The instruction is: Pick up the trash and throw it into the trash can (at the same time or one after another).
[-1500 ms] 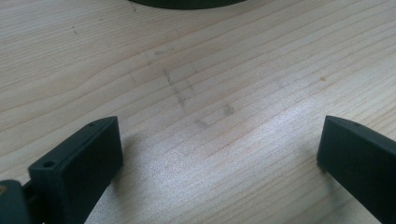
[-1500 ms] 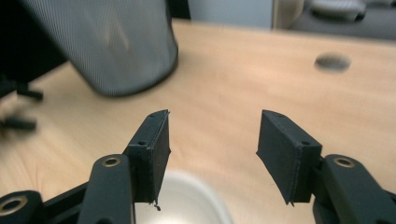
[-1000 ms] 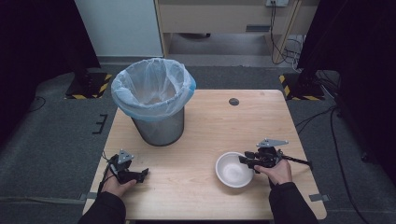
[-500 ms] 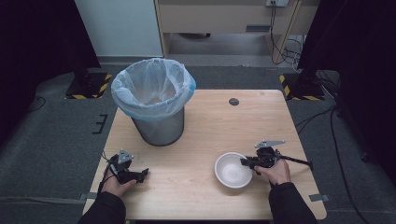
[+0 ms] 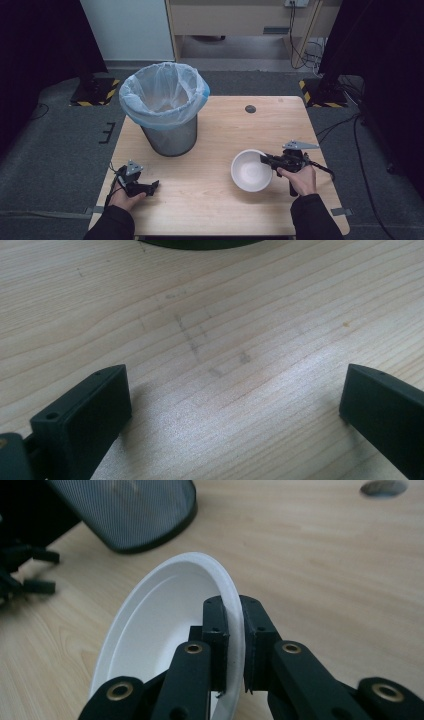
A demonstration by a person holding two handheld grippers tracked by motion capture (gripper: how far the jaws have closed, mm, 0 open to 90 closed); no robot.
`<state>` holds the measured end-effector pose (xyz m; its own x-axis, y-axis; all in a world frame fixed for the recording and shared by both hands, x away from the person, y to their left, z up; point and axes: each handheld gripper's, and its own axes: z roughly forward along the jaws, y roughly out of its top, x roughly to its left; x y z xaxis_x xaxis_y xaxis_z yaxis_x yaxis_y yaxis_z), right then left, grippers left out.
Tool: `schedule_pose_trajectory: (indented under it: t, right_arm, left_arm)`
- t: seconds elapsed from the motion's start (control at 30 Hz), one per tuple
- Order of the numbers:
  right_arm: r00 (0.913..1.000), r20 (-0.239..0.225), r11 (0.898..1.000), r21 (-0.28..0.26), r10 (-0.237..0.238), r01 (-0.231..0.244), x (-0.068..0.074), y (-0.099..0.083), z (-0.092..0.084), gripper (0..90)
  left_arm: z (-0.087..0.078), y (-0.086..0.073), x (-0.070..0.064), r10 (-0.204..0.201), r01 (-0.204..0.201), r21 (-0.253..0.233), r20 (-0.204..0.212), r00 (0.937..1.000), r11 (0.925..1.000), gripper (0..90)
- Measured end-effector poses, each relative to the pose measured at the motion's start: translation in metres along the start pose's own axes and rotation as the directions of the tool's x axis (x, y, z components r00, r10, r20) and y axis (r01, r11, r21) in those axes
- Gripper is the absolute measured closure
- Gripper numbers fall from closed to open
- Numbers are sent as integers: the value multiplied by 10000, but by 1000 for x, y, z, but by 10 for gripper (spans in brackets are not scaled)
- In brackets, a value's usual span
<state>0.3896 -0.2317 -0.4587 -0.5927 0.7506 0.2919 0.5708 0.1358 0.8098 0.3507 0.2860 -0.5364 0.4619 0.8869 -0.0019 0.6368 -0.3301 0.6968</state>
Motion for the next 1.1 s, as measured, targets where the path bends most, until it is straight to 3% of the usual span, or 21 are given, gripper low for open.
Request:
schedule_pose_trajectory:
  t: [0.2,0.33,0.63,0.83,1.1]
  right_arm:
    - [9999,146,9920,-1260,30,-11,4,17,-15,832]
    - [9999,119,9772,-2123,94,-66,8,29,-26,832]
    - [9998,-198,9044,-4266,-6,-79,26,70,-57,832]
    - [9995,-273,8657,-5006,-149,-7,35,94,-71,832]
    - [9994,-205,8164,-5774,-284,113,51,124,-74,832]
  left_arm:
    - [0,0,0,-1,1,-2,1,10000,10000,0]
    - [0,0,0,-3,3,-4,0,10000,10000,0]
    - [0,0,0,-2,2,-2,0,10000,10000,0]
    - [0,0,0,-3,3,-3,0,10000,10000,0]
    - [0,0,0,-1,1,-2,1,10000,10000,0]
